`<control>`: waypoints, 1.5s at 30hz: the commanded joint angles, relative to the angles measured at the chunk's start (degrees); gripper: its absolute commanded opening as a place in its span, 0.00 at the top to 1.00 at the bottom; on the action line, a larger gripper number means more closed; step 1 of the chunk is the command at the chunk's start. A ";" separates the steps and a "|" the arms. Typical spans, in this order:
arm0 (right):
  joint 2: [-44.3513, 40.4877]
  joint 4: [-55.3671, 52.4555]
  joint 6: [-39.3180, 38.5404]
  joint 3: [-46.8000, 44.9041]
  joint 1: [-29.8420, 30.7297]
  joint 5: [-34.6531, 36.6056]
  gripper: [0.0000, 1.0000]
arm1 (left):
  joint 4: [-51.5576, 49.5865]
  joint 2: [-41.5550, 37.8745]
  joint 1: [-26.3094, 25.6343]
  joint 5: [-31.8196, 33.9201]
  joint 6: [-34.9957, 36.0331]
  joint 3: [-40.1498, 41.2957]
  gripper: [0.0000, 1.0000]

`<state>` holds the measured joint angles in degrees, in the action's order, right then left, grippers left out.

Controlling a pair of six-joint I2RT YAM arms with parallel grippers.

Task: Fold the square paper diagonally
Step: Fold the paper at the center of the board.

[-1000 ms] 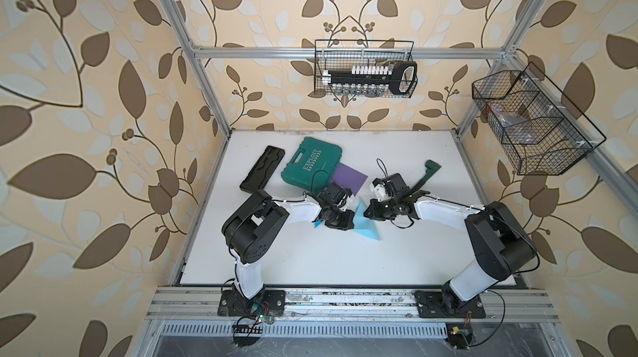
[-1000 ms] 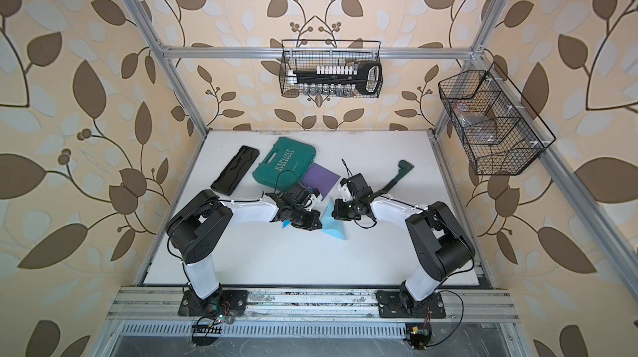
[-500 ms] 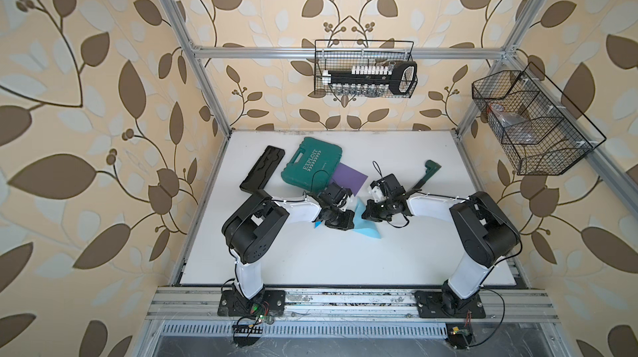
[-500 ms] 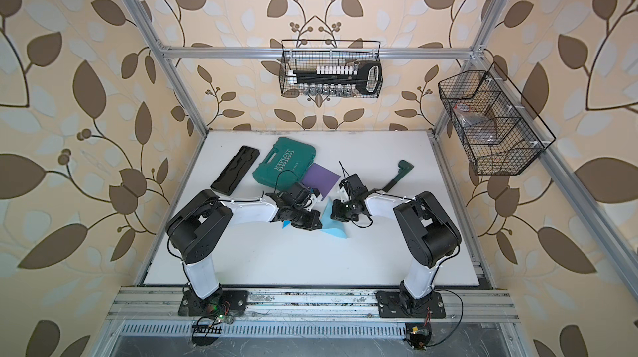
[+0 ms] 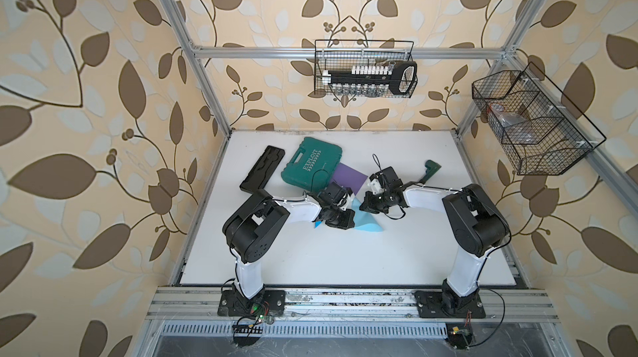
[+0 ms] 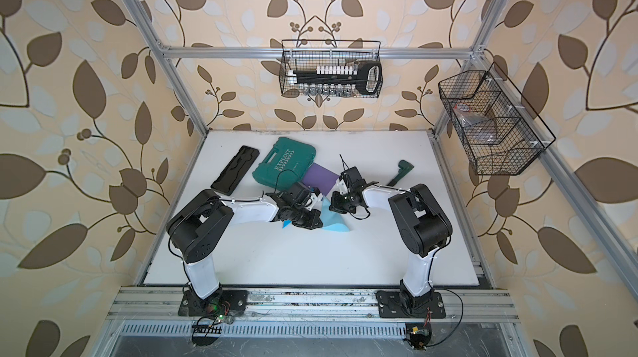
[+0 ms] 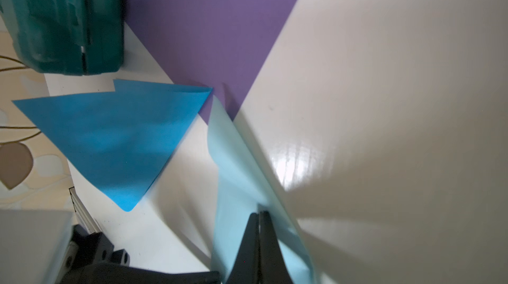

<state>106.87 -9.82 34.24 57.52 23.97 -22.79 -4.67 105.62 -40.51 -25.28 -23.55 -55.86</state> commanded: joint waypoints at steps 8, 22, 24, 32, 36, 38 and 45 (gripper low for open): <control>5.75 -2.38 0.18 3.57 -1.67 5.88 1.00 | -6.14 2.84 -0.07 2.62 2.06 1.15 1.00; -2.50 -1.74 -3.85 1.68 -1.70 0.09 1.00 | -5.96 2.78 0.60 2.34 2.29 1.10 1.00; -4.51 -2.14 -4.21 0.24 -1.56 -0.59 1.00 | -6.06 2.71 0.56 2.07 2.54 1.18 1.00; -3.61 -2.88 -6.55 0.28 -0.48 -4.36 1.00 | -5.66 2.31 0.60 0.93 3.22 1.32 1.00; -0.70 -3.09 -6.97 2.56 -0.06 -5.78 1.00 | -5.68 2.46 0.55 0.98 3.25 1.37 1.00; 1.16 -3.79 -7.03 3.85 -0.13 -6.00 1.00 | -5.70 2.39 0.60 1.11 3.16 1.45 1.00; 5.47 -3.25 -6.43 6.12 -0.07 -7.10 1.00 | -5.88 2.50 0.59 0.98 3.25 1.62 1.00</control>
<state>110.50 -12.43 28.42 61.91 23.68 -29.19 -3.86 105.95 -40.40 -25.54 -21.34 -55.94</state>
